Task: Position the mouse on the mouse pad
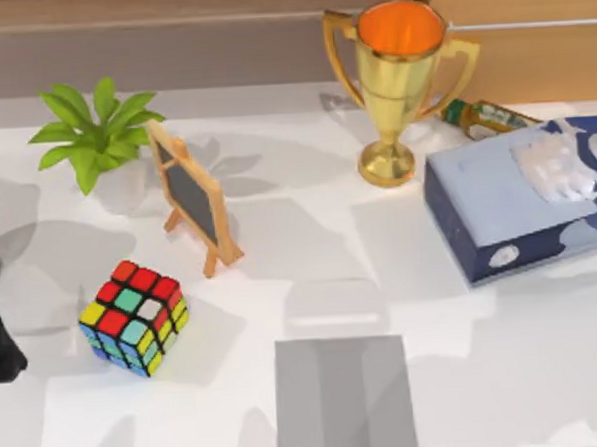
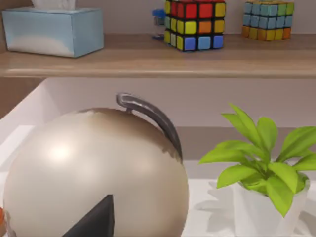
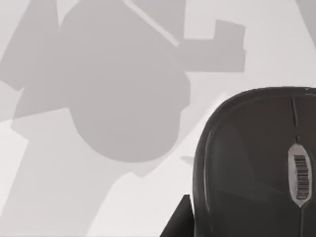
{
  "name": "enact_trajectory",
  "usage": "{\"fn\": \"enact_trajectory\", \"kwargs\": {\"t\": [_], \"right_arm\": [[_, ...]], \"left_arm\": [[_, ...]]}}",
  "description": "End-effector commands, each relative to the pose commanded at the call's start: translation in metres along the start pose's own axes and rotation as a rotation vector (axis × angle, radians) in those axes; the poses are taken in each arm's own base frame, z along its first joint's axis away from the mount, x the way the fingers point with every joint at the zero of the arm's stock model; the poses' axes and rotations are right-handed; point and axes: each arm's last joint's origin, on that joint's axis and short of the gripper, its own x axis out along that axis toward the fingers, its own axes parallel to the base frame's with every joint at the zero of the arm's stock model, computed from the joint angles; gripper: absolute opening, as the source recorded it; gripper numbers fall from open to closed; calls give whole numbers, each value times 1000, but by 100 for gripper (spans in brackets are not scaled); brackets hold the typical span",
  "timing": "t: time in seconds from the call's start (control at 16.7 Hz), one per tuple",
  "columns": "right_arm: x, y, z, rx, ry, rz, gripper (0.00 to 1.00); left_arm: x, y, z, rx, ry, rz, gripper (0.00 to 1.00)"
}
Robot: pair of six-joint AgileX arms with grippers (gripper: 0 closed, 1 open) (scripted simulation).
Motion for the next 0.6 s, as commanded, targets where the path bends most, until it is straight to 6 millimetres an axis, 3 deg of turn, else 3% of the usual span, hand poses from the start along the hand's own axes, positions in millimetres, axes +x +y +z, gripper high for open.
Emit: {"fn": "enact_trajectory", "kwargs": {"t": [0.24,0.6], "right_arm": [[-30,-14,-7,92,-45,-42,0],[-30,-16,-7,105,-46,-40,0]], "left_arm": [[0,0,0,0,0,0,100],[0,0,0,0,0,0,100]]}}
